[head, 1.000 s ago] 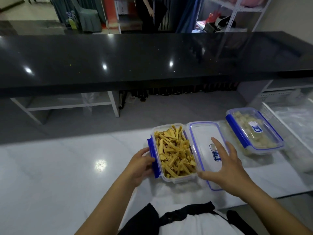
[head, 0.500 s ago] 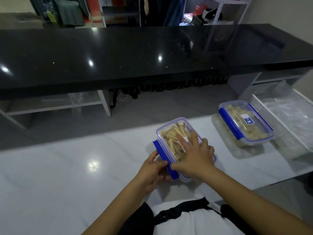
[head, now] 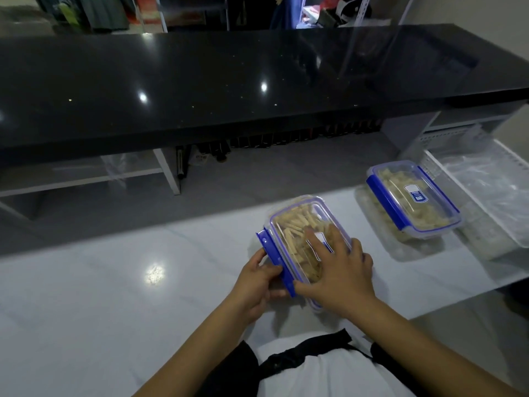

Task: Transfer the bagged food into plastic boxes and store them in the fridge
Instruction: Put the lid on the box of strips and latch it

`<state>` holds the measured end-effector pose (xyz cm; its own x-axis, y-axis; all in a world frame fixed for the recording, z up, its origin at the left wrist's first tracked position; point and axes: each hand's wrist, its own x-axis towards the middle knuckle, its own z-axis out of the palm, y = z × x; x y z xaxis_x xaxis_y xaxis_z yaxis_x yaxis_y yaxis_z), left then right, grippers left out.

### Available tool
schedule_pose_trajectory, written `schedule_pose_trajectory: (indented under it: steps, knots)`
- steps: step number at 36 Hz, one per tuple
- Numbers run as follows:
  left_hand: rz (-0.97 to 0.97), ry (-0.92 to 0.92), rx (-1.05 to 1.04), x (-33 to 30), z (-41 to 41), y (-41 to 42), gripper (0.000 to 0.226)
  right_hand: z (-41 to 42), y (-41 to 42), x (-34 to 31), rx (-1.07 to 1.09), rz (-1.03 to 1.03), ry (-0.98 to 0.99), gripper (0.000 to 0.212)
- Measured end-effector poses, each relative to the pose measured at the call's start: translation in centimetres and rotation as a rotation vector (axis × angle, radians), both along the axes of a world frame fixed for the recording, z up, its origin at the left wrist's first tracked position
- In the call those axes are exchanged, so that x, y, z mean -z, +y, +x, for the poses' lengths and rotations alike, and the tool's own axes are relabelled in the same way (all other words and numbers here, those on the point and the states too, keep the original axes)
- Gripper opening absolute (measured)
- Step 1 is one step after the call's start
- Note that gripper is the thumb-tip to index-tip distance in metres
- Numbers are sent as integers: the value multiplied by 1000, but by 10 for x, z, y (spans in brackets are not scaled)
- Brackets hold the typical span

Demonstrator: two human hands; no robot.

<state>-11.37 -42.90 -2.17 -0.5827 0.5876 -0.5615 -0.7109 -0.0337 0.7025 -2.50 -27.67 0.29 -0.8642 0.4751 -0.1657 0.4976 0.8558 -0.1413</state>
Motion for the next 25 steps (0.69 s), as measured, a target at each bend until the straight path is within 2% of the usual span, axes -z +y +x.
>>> schedule_pose_trajectory:
  steps: [5,10,18,25]
  knots:
    - [12,3,-15,-1,1,-2,39,-34,3,-6,-2,-37,-82,114]
    - [-13,-23,-58,-1,-1,-4,41,-26,2,-7,-36,-15,-84,110]
    - [-27,17,37,-6,-2,1,43,-3,8,-16,65,-124,-41,109]
    - [-84,75,63,-6,-6,-2,40,-21,7,-14,41,-122,-154,111]
